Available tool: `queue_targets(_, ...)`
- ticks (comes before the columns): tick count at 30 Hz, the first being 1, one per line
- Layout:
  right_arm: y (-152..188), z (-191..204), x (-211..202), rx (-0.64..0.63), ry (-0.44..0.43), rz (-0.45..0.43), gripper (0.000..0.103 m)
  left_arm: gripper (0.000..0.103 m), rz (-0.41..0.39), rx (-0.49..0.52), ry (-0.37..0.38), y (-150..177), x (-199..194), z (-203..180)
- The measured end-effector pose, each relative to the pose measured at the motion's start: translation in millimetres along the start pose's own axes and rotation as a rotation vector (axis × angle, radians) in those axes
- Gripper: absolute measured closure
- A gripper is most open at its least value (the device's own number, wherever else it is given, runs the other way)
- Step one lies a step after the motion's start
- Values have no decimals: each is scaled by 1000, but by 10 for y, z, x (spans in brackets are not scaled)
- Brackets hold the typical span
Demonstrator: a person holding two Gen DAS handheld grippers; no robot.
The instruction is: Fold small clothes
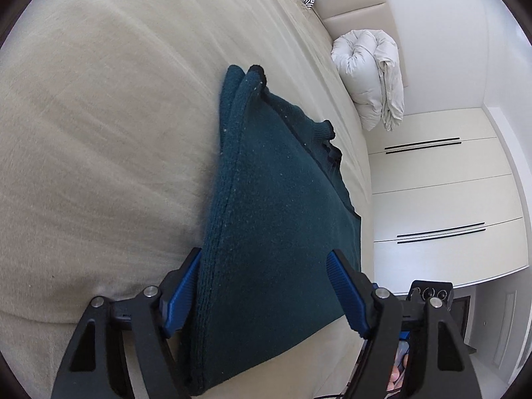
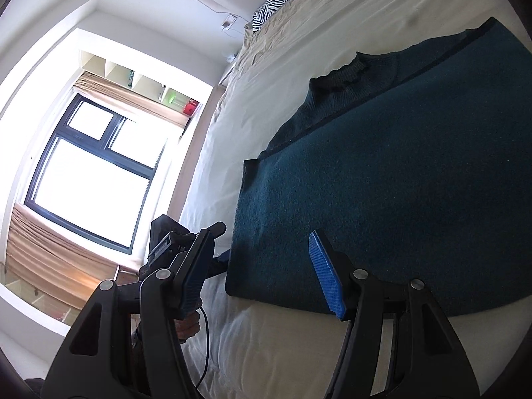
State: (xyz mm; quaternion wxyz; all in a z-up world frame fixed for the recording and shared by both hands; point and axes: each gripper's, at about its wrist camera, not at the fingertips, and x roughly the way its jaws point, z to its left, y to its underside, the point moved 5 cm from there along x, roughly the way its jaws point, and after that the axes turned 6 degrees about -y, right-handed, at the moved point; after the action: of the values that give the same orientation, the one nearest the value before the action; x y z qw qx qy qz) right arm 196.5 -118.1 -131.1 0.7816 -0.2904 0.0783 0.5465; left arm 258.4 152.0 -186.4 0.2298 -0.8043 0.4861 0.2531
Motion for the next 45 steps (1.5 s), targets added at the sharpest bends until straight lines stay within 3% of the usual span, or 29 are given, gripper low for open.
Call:
queue_targets(6,-191,93,588,25,-37,97,44,54,26,-4,-10,44,22,25)
queue_targets(8,-255,109,771,29,-36,118,44,68,31,17,-23,66,40,8)
queue_targets(9,-283,110,864,30,-37,133,44,82,29,18,-31,67,45,24)
queue_targets(10,-313,96,968,37,-40,152,44,86,27,8,-26,62,55,47)
queue_targets(16,-418,-227,1316,84,33,181,46,88,1,-13,2,61,15,82)
queue_targets(23,-490,-337,1193,132,-61,145,46,89,-33,17,0,29,-75,-198)
queue_targets(29,-801,-514,502,218,-203,28,44,89,-44,155,6,33,-59,-1024)
queue_targets(34,-1024,-837,-185,306,-325,-68,38,89,-4,291,5,149,429,-1813)
queue_targets(39,-1123,-1377,-654,393,-326,-115,31,88,85,373,-6,402,1274,-2256)
queue_targets(42,-1125,-1605,-792,441,-341,-138,31,80,167,403,-6,613,1753,-2347)
queue_targets(44,-1143,-1697,-864,455,-343,-149,32,78,202,408,12,731,1847,-2346)
queue_targets(45,-1140,-1730,-885,457,-347,-149,32,69,198,420,21,767,1816,-2345)
